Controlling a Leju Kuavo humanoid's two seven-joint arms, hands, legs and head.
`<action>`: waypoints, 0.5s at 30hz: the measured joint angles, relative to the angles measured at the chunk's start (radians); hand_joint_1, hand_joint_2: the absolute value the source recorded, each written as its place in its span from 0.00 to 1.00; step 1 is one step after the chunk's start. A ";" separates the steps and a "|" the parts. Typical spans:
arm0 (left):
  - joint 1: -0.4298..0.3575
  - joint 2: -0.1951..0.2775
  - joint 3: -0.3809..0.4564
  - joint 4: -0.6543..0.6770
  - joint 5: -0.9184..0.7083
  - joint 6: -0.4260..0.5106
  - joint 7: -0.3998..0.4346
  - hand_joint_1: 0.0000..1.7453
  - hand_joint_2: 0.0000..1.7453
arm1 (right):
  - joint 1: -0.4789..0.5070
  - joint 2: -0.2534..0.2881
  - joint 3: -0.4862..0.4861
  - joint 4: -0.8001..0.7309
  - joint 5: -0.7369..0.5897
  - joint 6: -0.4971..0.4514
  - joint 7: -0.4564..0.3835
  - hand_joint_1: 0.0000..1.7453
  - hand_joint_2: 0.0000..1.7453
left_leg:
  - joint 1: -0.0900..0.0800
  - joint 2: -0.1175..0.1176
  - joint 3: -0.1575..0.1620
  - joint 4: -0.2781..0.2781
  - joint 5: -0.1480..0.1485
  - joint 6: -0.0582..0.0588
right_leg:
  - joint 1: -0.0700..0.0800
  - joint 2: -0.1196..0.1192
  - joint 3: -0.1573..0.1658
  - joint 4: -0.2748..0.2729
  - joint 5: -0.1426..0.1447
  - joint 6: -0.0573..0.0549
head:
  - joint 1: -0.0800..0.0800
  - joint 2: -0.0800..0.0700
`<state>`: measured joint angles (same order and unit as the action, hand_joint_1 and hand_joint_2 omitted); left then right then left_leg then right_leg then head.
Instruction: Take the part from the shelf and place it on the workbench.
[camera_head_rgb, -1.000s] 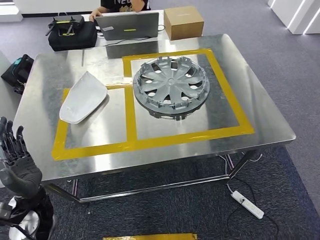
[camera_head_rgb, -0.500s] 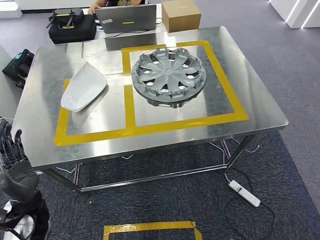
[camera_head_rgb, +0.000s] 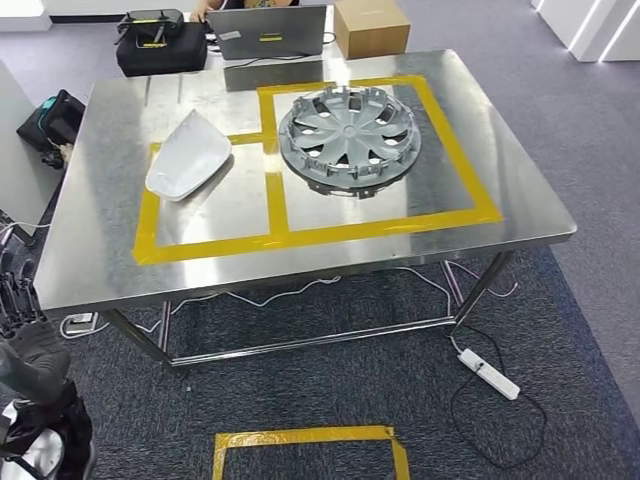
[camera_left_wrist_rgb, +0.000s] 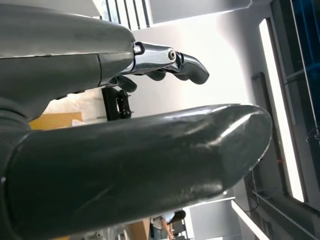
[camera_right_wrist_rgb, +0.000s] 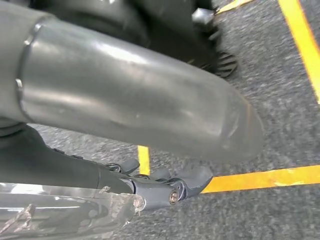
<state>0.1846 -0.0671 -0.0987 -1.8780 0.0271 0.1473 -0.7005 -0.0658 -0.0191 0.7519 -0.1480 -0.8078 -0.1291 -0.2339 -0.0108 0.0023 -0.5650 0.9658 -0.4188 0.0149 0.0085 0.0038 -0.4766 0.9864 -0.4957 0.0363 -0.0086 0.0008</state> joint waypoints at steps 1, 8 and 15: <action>0.000 0.000 0.000 0.000 0.000 0.000 0.000 0.00 0.00 | -0.001 0.000 0.000 0.000 -0.002 0.001 -0.001 0.00 0.00 | 0.000 0.001 -0.003 0.000 0.007 -0.005 | 0.002 0.001 0.009 -0.018 -0.004 -0.003 | 0.000 0.000; 0.001 0.001 0.008 0.000 0.000 0.003 0.000 0.00 0.00 | -0.002 0.005 -0.002 0.000 -0.012 0.009 -0.008 0.00 0.00 | 0.011 -0.002 -0.087 0.231 -0.169 -0.045 | -0.007 -0.007 -0.055 -0.027 0.055 -0.030 | -0.006 0.000; -0.003 0.001 0.010 0.000 -0.003 0.001 0.000 0.00 0.00 | -0.002 0.007 -0.002 0.000 -0.015 0.013 -0.009 0.00 0.00 | 0.024 -0.005 0.094 0.025 -0.086 -0.053 | -0.012 -0.006 -0.140 0.008 0.105 0.000 | -0.008 0.000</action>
<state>0.1816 -0.0664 -0.0883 -1.8783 0.0238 0.1487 -0.7006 -0.0676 -0.0122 0.7501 -0.1480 -0.8229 -0.1160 -0.2428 0.0129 -0.0024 -0.4712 0.9911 -0.5051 -0.0384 -0.0037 -0.0018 -0.6169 0.9944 -0.3909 0.0364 -0.0162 0.0008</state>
